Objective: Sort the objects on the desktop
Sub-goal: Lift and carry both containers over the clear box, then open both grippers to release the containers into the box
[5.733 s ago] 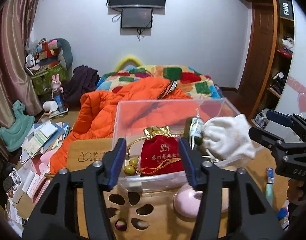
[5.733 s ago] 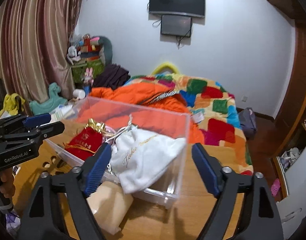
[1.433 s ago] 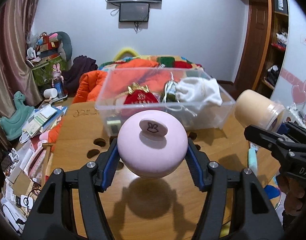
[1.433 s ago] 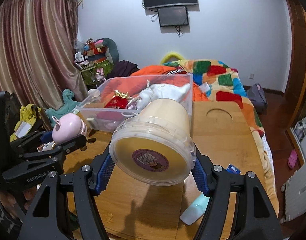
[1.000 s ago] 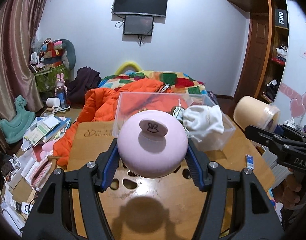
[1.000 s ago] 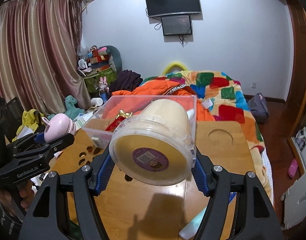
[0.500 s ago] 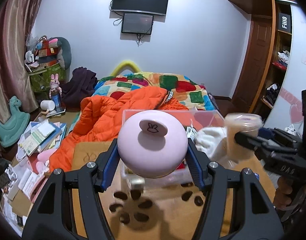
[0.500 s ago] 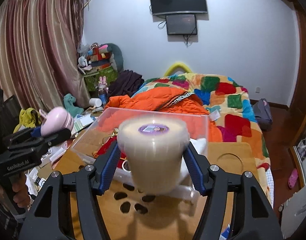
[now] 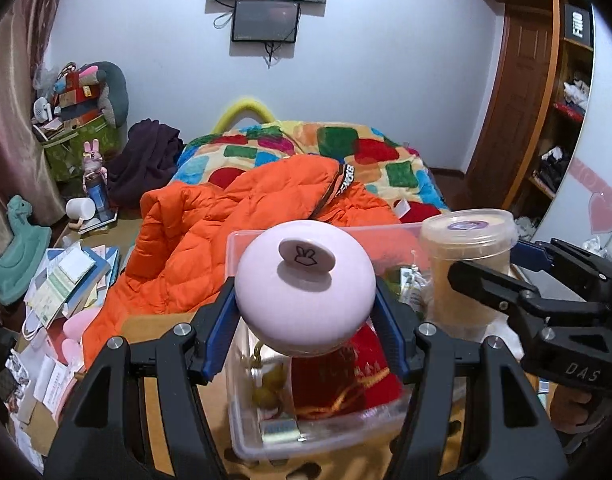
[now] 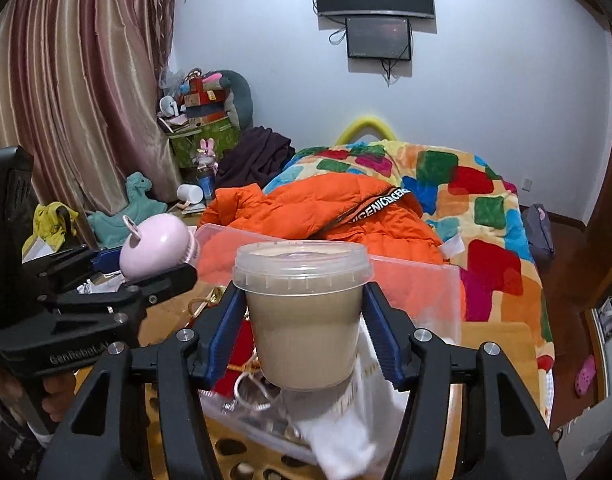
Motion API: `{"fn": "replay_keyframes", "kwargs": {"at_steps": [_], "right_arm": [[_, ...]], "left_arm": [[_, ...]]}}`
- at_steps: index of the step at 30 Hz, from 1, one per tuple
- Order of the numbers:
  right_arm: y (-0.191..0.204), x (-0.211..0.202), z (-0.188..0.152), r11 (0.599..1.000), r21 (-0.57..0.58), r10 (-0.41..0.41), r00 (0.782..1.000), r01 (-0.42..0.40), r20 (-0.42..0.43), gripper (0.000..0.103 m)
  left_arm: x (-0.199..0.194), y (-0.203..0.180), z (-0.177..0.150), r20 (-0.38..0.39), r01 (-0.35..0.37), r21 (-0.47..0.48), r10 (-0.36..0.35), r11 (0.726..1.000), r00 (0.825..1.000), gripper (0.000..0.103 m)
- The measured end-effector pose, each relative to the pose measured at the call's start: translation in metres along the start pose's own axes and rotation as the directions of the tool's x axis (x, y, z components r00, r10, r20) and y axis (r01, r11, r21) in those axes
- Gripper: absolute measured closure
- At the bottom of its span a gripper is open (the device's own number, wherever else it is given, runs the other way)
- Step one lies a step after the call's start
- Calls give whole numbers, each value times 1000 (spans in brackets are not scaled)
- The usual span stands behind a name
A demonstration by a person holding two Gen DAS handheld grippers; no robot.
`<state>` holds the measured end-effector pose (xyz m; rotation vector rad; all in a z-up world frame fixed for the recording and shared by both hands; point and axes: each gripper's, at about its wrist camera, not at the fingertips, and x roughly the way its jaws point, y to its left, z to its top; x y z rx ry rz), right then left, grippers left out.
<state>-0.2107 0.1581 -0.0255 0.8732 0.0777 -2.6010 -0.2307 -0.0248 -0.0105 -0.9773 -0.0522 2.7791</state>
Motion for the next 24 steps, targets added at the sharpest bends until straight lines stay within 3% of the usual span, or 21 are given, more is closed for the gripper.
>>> {"fn": "replay_keyframes", "kwargs": {"at_steps": [7, 10, 15, 20, 24], "right_arm": [[-1, 30, -1, 1000, -20, -3, 998, 2, -63, 47], [-1, 40, -3, 1000, -27, -4, 995, 1, -98, 47], [-14, 52, -6, 998, 28, 63, 984, -59, -165, 45], [-5, 40, -7, 999, -34, 18, 989, -23, -148, 41], [2, 17, -6, 997, -80, -24, 996, 17, -88, 30]], "left_arm": [[31, 0, -4, -81, -28, 26, 30, 999, 996, 41], [33, -3, -6, -82, -40, 49, 44, 998, 996, 41], [31, -5, -6, -86, -44, 73, 50, 996, 995, 40], [21, -2, -2, -76, -28, 63, 33, 998, 997, 33], [11, -7, 0, -57, -36, 78, 40, 996, 998, 30]]}}
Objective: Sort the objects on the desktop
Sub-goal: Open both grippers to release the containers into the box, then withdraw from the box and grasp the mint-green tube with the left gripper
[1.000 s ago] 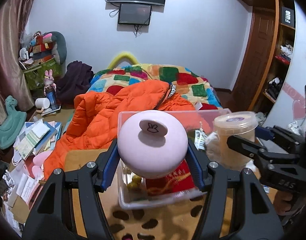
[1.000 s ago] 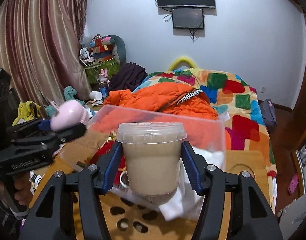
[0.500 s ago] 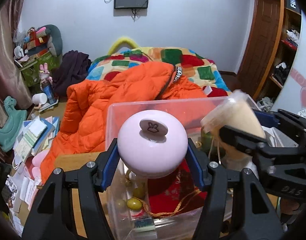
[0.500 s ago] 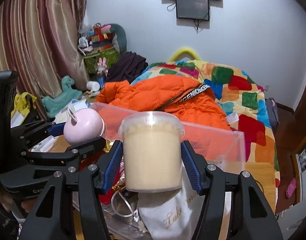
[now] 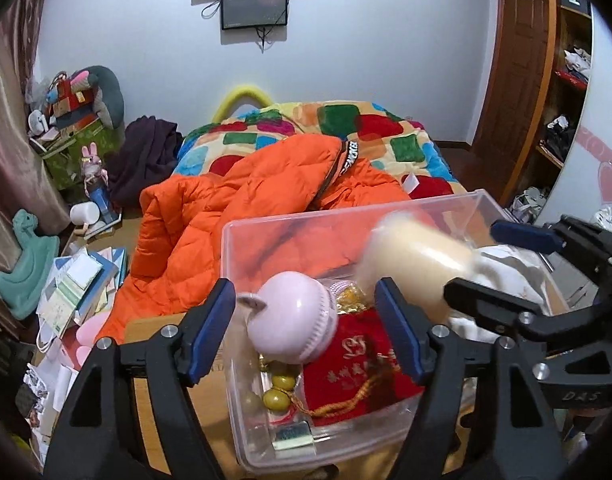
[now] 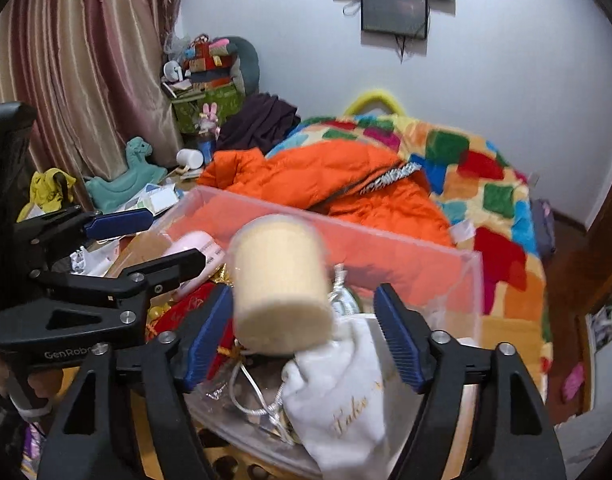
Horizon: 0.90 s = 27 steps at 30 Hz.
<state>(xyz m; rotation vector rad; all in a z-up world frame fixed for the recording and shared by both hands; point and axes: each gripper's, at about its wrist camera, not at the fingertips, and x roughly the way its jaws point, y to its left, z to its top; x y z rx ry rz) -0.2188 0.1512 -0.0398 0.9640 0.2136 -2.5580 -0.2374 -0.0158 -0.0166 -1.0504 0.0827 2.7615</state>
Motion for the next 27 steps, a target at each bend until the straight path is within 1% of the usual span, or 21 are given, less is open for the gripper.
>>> {"fn": "replay_keyframes", "kwargs": {"at_steps": [3, 6, 10, 11, 15, 20, 24, 27], "right_arm": [[2, -17, 0, 999, -23, -47, 998, 48, 30, 24], [0, -35, -4, 998, -21, -58, 997, 59, 50, 20], [-4, -59, -13, 998, -7, -63, 995, 64, 71, 16], [-5, -66, -17, 997, -8, -70, 994, 71, 79, 16], [-10, -99, -34, 991, -24, -127, 985, 131, 120, 16], [-22, -133, -54, 988, 2, -154, 978, 155, 144, 15], [-31, -157, -74, 980, 19, -197, 967, 196, 163, 15], [-40, -168, -92, 973, 29, -230, 960, 229, 160, 13]], "left_arm": [[-11, -5, 2, 16, -4, 9, 4, 1000, 1000, 27], [-23, -9, 2, 29, -14, 19, 13, 1000, 1000, 25], [-50, -15, -1, 66, -9, 19, 8, 1000, 998, 14], [-56, -17, -2, 75, -6, 19, 4, 1000, 997, 13], [-86, -28, -6, 119, -8, 34, 3, 999, 993, 11], [-114, -51, -18, 163, -5, 70, -6, 998, 987, 8], [-125, -75, -31, 179, -1, 102, -18, 995, 984, 8], [-125, -93, -41, 170, 21, 129, -43, 991, 985, 8]]}}
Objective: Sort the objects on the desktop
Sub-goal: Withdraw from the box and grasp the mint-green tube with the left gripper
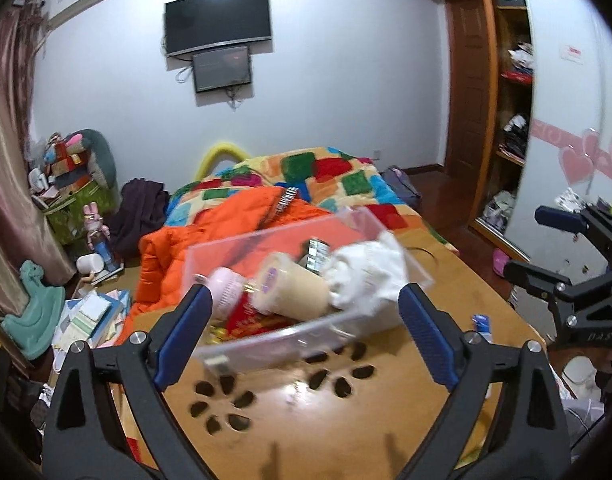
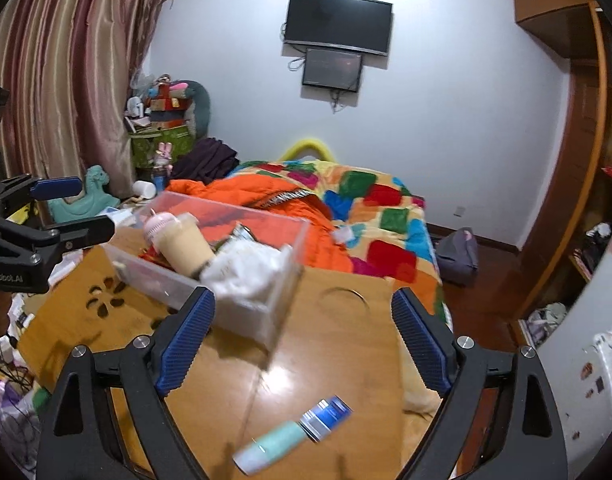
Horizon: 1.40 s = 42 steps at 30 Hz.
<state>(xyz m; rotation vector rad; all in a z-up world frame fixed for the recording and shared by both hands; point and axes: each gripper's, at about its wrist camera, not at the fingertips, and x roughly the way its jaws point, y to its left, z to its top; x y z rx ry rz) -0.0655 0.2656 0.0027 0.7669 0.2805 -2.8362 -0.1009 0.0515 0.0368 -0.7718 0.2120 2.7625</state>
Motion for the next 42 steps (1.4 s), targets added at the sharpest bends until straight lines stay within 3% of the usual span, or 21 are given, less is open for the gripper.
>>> {"fn": "replay_keyframes", "kwargs": {"at_steps": [3, 11, 21, 26, 28, 32, 39, 42], "right_arm": [[-11, -8, -14, 1000, 16, -22, 1000, 22, -10, 7], [-38, -15, -52, 997, 32, -65, 996, 67, -55, 7], [-72, 12, -103, 997, 46, -47, 985, 56, -169, 7], [-78, 23, -118, 1000, 18, 0, 985, 3, -175, 9], [-80, 28, -122, 999, 4, 43, 984, -43, -175, 9], [-81, 38, -125, 989, -27, 137, 975, -143, -177, 15], [-71, 58, -125, 956, -119, 241, 946, -270, -216, 30], [-69, 68, -123, 942, -125, 277, 933, -311, -231, 31]], "left_arm": [[1, -20, -8, -6, 27, 20, -27, 999, 1000, 8], [21, -70, -33, -90, 105, 40, -101, 994, 991, 8], [53, -125, -67, -211, 194, 66, -176, 979, 961, 8], [69, -153, -81, -270, 236, 99, -202, 967, 941, 27], [75, -161, -84, -289, 241, 110, -201, 964, 936, 32], [88, -172, -86, -324, 255, 124, -203, 959, 924, 51], [95, -178, -86, -340, 269, 151, -206, 951, 918, 70], [95, -178, -86, -332, 272, 163, -206, 948, 920, 77]]}}
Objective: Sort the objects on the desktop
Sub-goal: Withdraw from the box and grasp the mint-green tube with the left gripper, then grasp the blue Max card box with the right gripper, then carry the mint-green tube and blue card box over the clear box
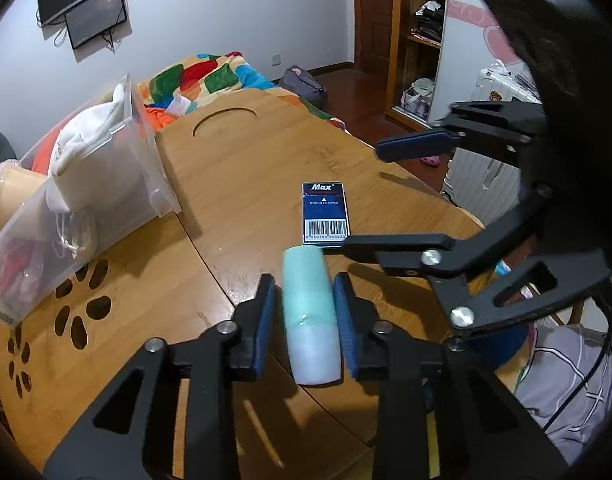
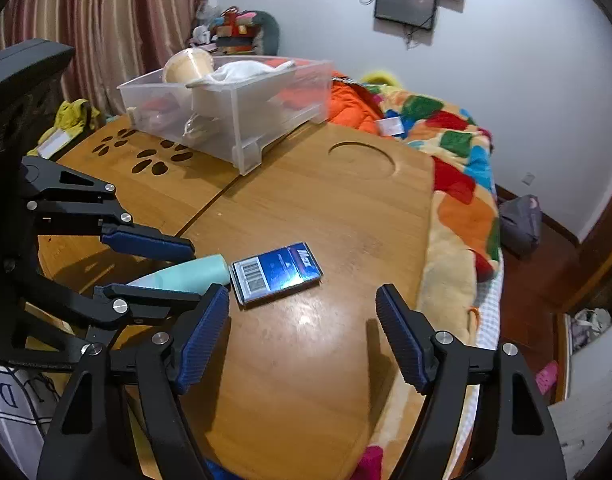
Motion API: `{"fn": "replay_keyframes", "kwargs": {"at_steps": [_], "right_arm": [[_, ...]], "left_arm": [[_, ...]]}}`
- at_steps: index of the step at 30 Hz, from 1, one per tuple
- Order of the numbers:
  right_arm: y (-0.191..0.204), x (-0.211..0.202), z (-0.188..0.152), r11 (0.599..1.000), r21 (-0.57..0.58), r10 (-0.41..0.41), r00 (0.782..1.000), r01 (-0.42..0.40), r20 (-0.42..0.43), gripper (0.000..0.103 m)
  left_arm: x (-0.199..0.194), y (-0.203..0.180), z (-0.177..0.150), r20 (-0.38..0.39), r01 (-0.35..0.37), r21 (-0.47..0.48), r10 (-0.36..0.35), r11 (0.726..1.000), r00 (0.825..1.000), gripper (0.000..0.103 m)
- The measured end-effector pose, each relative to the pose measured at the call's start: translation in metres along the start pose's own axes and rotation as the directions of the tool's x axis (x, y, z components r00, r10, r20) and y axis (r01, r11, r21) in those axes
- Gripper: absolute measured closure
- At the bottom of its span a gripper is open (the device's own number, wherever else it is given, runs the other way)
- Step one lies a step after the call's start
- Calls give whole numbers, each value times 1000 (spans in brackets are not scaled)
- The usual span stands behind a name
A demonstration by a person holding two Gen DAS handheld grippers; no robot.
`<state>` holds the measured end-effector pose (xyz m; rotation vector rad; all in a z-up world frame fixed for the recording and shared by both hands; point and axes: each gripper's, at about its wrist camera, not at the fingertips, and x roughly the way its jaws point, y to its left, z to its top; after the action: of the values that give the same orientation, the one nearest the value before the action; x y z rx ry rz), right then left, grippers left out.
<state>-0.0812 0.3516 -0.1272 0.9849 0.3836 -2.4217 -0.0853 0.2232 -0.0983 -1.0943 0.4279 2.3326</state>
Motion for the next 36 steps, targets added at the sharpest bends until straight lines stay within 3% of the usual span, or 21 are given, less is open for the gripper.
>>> {"fn": "replay_keyframes", "kwargs": {"at_steps": [8, 11, 13, 23, 36], "right_arm": [[0, 16, 8, 998, -41, 40, 999, -41, -24, 37], [2, 18, 12, 997, -51, 60, 998, -61, -28, 46], [2, 19, 14, 996, -38, 83, 996, -84, -35, 59], [15, 10, 25, 1000, -1, 25, 999, -25, -38, 59], [59, -36, 79, 1000, 18, 3, 994, -5, 112, 59]], "left_arm": [[-3, -1, -5, 27, -23, 10, 23, 1000, 999, 78], [-7, 4, -5, 38, -18, -19, 19, 1000, 999, 79], [-14, 8, -5, 55, -21, -31, 23, 999, 998, 79], [-47, 36, -4, 150, -22, -115, 39, 993, 988, 79], [-100, 99, -17, 256, -60, -228, 119, 972, 959, 79]]}}
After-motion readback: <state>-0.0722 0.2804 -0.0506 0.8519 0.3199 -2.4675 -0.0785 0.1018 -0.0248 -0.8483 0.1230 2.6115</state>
